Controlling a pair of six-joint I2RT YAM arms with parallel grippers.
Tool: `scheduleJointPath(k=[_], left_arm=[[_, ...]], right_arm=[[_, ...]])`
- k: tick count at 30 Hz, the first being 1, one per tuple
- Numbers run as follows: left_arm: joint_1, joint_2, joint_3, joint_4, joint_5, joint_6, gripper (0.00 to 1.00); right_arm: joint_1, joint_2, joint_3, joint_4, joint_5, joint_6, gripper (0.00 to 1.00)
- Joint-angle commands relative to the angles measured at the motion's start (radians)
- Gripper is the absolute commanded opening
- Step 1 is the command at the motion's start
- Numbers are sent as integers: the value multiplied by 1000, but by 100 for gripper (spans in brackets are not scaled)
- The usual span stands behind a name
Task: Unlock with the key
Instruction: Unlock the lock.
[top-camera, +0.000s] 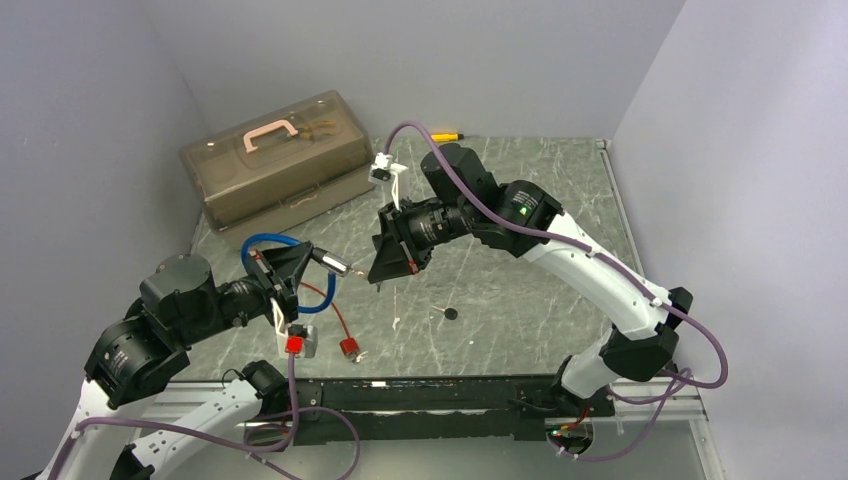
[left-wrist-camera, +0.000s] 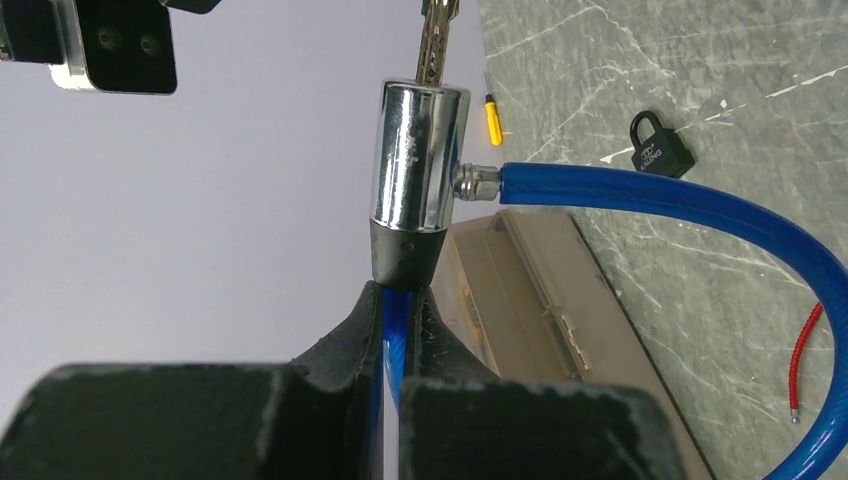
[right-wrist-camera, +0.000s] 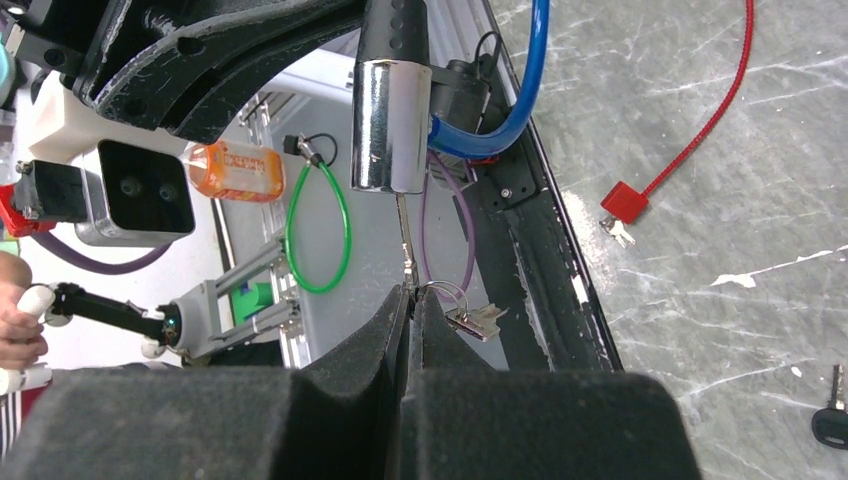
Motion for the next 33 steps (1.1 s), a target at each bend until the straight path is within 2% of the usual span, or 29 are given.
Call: scheduleJointPath(k=[1,17,26,33], left_arm=[[-14,4,35,43,56,29,0],[-29,3,20,41,70,58,0],[-37,-8,5,61,50,23,0],[-36,-14,0,105,62,-63,0]], right_arm=[[-1,12,-2,105,57,26,0],[-1,73,51,129,53,48,0],[-2,21,-54,237,58,78,0],[2,-47,-159,342,16,81,0]])
